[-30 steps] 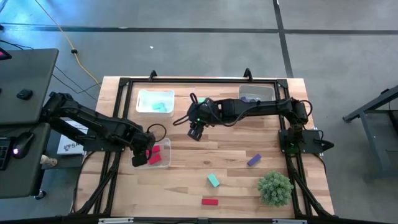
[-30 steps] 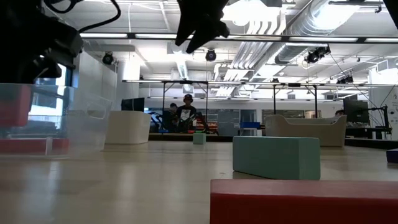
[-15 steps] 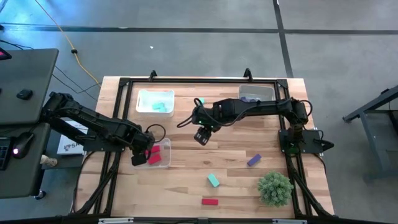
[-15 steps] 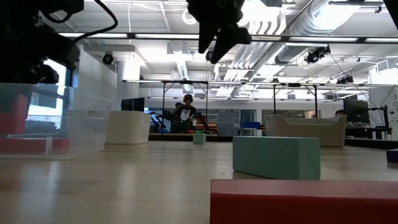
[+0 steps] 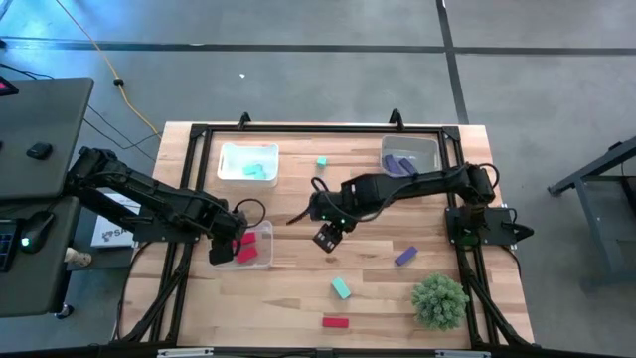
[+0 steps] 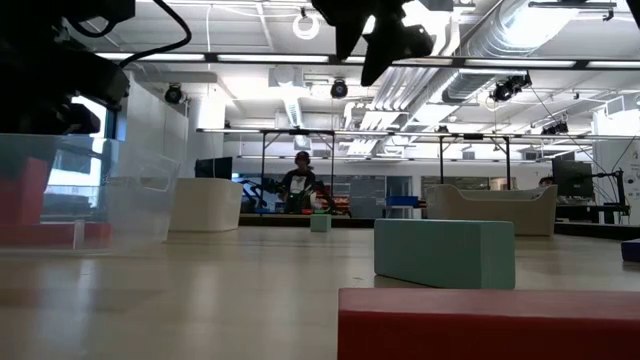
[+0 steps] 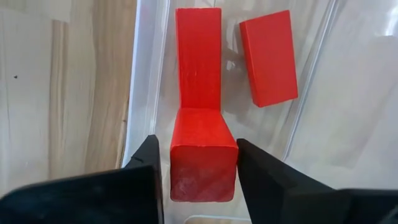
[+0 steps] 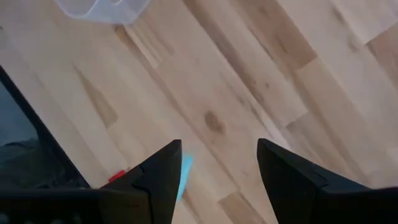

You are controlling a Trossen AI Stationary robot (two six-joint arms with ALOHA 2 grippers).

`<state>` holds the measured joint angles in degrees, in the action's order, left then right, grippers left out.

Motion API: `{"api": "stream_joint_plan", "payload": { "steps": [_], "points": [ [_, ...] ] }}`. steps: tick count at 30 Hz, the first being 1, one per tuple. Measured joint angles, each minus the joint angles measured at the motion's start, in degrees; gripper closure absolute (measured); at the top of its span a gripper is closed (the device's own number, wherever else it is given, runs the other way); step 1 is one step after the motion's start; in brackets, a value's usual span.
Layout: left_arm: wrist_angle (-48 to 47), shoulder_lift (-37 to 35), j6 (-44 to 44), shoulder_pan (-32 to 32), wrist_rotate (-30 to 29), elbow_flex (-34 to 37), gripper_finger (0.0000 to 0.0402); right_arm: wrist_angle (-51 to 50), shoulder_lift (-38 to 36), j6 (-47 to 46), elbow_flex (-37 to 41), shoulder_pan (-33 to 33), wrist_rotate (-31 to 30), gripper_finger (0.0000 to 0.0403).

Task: Sort & place blocks by color
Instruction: Put the top red block into the transparent bin, then put the bottom light blue block into the white bin

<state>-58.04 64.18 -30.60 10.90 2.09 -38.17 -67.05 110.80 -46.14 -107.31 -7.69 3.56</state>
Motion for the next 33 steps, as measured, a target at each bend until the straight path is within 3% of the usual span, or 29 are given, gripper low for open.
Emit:
{"api": "stream_joint_plan", "payload": {
  "steps": [11, 17, 33],
  "points": [
    [0.00, 0.00, 0.12, 0.00, 0.09, 0.00, 0.0259, -0.02, 0.02, -6.18, 0.00, -6.93, -3.82, 0.0205],
    [-0.19, 0.00, -3.24, 0.04, 4.28, -0.28, 0.0250, 0.00, 0.03, -8.89, 0.00, -9.95, -4.65, 0.0205],
    [-0.26, -0.01, -7.76, 2.39, 4.62, -8.89, 0.0250, 0.34, 0.06, -14.07, 0.35, -16.07, -4.99, 0.0205]
  ]
}}
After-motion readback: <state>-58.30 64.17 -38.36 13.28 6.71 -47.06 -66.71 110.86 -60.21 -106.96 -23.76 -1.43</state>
